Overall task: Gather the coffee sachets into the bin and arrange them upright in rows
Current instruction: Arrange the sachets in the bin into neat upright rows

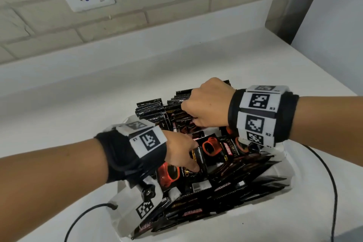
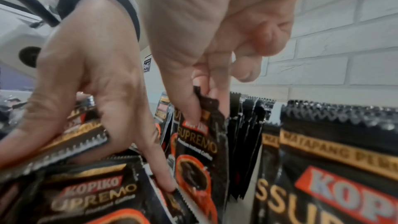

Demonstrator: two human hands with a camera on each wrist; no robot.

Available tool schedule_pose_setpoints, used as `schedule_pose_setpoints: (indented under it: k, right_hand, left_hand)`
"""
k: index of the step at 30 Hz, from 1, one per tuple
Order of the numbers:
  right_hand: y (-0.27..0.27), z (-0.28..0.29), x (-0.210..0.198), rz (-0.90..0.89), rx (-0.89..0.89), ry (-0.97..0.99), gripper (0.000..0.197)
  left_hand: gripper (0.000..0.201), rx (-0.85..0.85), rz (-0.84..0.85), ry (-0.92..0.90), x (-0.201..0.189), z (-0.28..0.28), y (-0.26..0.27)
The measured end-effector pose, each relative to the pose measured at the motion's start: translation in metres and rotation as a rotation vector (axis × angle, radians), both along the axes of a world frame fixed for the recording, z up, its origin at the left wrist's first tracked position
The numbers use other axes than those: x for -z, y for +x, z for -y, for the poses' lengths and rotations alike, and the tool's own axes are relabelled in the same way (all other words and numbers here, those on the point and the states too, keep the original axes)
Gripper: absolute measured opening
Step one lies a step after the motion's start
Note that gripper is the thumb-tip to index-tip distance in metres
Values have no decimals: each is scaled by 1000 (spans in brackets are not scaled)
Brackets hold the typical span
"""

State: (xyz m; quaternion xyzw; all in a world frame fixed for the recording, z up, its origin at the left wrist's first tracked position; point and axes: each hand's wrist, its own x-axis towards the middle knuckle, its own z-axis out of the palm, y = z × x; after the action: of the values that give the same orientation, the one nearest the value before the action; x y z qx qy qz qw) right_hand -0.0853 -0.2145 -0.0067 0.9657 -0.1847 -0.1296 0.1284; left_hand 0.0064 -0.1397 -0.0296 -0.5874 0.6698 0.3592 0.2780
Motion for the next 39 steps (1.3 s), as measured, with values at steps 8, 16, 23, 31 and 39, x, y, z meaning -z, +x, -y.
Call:
schedule_pose_setpoints:
  k: [8, 16, 23, 31, 39]
  right_hand:
    - [5, 11, -2, 9, 70, 63, 33]
    - [5, 21, 0, 15, 202, 141, 50]
    - [-4, 22, -8, -7, 200, 160, 44]
    - [-2, 12, -4, 76, 166, 163, 25]
    - [-7, 9, -14, 97, 203, 170, 39]
  left_hand:
    - [55, -76, -66, 29, -4, -4, 0]
    - [58, -165, -128, -14, -22, -4, 15]
    - [48, -201, -177, -47, -23, -6, 22]
    - [31, -288, -234, -137, -30, -7, 27]
    - [7, -418, -355, -195, -38, -14, 35]
